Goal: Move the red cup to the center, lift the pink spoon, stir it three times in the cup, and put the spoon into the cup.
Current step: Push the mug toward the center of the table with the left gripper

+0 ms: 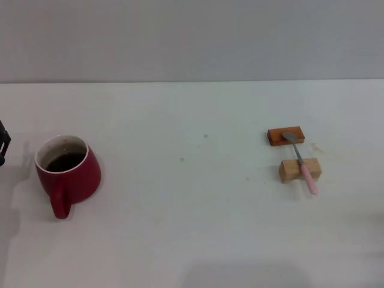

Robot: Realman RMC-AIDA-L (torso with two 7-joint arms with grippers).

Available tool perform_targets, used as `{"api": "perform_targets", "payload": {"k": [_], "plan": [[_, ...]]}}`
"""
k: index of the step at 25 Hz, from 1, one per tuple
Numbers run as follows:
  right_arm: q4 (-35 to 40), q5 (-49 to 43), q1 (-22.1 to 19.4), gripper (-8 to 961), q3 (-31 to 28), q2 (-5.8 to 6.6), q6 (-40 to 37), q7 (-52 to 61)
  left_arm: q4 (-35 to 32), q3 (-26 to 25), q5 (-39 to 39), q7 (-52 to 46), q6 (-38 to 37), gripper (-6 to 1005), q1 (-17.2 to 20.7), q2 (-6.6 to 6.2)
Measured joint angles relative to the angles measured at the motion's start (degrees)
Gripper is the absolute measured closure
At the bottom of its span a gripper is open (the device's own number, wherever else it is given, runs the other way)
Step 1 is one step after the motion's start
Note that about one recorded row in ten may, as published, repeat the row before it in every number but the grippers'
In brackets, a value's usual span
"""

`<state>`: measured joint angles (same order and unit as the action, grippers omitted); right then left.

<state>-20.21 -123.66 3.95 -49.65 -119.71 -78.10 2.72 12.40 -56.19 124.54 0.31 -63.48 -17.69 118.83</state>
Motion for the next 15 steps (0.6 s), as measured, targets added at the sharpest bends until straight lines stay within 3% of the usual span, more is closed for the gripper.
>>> {"api": "perform_targets", "payload": {"k": [15], "plan": [[-0.4, 0.0, -0.8, 237, 0.7, 0.00, -1.6, 0.0, -0.1, -0.1, 0.0, -0.1, 0.0, 288, -0.4, 0.00]]}}
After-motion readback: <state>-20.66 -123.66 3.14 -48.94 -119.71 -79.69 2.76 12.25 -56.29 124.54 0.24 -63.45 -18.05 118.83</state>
